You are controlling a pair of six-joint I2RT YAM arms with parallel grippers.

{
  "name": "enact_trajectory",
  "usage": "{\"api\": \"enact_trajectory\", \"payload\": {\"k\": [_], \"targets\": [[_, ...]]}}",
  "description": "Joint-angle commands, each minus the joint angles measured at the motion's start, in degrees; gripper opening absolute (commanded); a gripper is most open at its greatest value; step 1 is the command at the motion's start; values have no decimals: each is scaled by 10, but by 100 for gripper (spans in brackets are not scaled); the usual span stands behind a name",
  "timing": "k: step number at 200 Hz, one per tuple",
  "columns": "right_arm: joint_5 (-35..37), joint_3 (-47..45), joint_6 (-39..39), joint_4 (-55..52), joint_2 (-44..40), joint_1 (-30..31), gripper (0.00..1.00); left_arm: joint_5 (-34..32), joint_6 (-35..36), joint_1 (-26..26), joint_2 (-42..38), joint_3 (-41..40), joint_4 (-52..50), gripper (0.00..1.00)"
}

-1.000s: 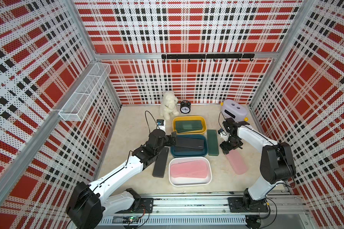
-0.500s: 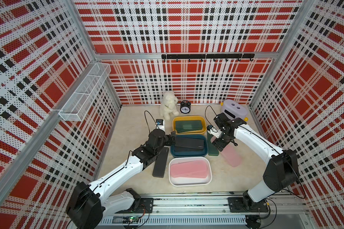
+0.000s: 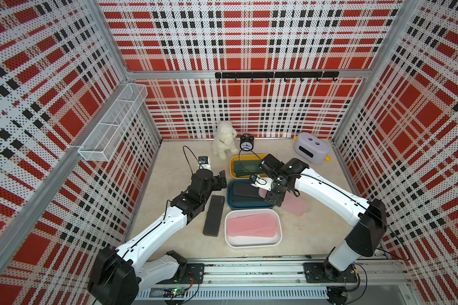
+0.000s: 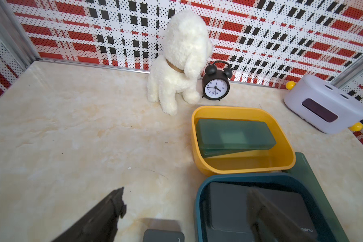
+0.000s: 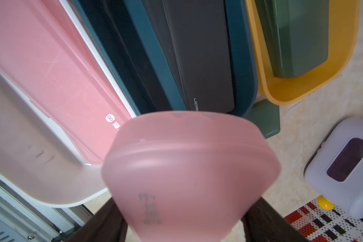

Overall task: Place the pencil cases by color into the storage box
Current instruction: Place the pencil case at the storage box.

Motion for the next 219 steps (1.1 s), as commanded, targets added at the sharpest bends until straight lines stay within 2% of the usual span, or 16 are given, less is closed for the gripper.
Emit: {"api": "enact_trajectory", "payload": {"k": [1, 42, 116, 219], "targets": [[18, 19, -8, -20, 21, 32, 59, -8, -15, 16, -21, 18, -17, 95], [40, 41, 14, -26, 58, 89, 59, -7, -15, 44, -36, 15, -32, 95], [45, 62, 53, -16, 96, 153, 59, -9, -8, 91, -49, 23, -62, 95], [32, 95, 55, -16, 151, 229, 59, -53, -58, 190, -65, 2, -67, 95]]}}
